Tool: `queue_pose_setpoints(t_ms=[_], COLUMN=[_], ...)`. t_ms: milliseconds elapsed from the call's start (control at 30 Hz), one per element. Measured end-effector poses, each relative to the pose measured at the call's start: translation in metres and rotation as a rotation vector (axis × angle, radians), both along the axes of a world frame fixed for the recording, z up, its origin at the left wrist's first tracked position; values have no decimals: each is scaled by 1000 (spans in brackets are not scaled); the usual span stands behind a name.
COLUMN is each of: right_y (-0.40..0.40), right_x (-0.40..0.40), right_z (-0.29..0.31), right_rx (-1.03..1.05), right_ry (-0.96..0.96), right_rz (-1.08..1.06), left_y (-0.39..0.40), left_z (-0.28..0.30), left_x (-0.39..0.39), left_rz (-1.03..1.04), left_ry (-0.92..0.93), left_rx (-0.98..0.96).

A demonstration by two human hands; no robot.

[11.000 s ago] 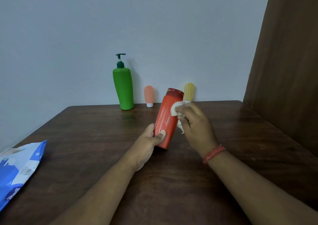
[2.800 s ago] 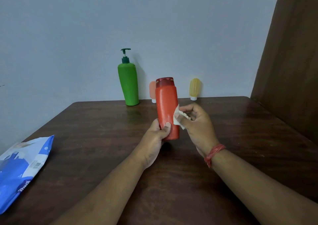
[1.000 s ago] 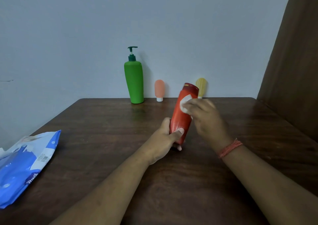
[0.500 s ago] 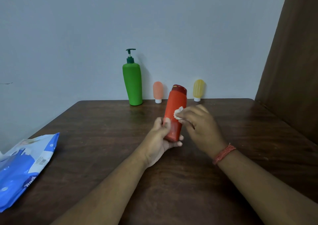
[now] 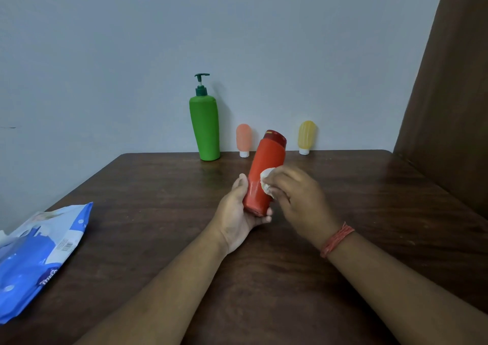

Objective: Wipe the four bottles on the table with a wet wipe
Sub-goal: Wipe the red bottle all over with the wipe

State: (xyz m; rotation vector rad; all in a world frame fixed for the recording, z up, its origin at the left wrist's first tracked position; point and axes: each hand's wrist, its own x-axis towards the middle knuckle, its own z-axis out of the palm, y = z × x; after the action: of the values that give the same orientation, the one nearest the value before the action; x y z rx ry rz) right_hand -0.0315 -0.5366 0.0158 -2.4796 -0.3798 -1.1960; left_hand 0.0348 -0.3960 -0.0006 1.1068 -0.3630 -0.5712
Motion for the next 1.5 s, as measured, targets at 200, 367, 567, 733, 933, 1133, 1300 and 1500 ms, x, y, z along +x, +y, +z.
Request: queue_pose_setpoints(t_ms=[200, 367, 567, 733, 933, 1133, 1300, 1500], right_y=[12, -7, 11, -3, 18, -8, -5, -5], right_x=[-3, 2, -2, 1, -3, -1, -4, -5], right_z=[-2, -2, 1, 1, 1, 4, 9, 14], right_rx=[-174, -34, -248, -88, -269, -35, 201, 93], right_ry=[158, 48, 70, 15, 59, 43, 88, 206], right_rz=[166, 21, 121, -102, 58, -102, -27, 60], left_y=[3, -2, 1, -3, 0, -3, -3, -4], left_z=[-2, -1, 1, 0, 3, 0, 0, -3], left_x=[4, -2, -2, -5, -7, -7, -6, -6], left_rz=[43, 23, -2, 12, 27, 3, -31, -29], left_ry=[42, -39, -3, -57, -24, -139, -135, -158], left_rx=[-10, 42, 5, 85, 44, 122, 112, 114])
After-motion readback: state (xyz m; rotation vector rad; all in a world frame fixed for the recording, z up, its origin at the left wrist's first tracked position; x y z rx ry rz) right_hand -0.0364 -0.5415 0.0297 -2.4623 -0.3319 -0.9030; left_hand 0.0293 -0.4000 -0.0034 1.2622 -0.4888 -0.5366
